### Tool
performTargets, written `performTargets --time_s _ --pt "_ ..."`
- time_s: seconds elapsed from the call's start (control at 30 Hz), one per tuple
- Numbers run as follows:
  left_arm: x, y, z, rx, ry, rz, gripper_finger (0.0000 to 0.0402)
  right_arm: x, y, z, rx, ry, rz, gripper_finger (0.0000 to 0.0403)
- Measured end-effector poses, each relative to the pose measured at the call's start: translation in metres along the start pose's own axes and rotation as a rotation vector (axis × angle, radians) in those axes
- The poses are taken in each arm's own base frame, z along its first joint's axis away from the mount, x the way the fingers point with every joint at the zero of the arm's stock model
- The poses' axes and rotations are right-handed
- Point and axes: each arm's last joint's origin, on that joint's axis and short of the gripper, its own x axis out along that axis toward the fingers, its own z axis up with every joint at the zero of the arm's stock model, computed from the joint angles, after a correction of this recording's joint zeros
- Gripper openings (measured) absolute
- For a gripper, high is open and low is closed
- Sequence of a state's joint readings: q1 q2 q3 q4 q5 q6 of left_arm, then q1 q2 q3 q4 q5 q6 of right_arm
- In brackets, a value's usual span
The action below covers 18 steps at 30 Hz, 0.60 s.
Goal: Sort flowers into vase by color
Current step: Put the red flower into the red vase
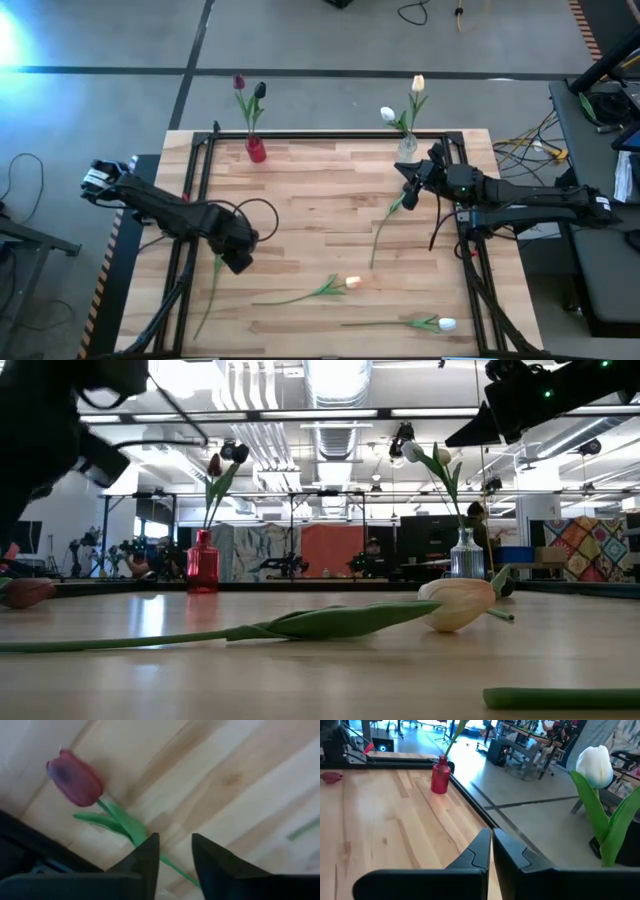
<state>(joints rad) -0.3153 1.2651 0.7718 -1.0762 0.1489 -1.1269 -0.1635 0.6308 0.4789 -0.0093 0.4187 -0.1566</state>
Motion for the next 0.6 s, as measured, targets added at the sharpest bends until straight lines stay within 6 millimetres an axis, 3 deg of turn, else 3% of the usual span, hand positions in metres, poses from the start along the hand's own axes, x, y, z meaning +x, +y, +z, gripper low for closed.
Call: performTargets --time_s 0.2,0.4,0.6 --pt "0.026 0.019 -0.007 -0.124 0.016 -0.004 0.0141 0.001 0.001 -0.003 -0.005 0.012 0.002 0.0013" --pt "0.042 0.033 -0.016 -0.218 0.018 -0.03 0.0137 0.001 0.001 -0.004 0.002 0.015 0.002 0.0013" --pt "0.045 0.038 -0.02 -0.248 0.048 -0.06 0.0126 0.001 0.001 -0.005 0.01 0.015 0.002 0.0013"
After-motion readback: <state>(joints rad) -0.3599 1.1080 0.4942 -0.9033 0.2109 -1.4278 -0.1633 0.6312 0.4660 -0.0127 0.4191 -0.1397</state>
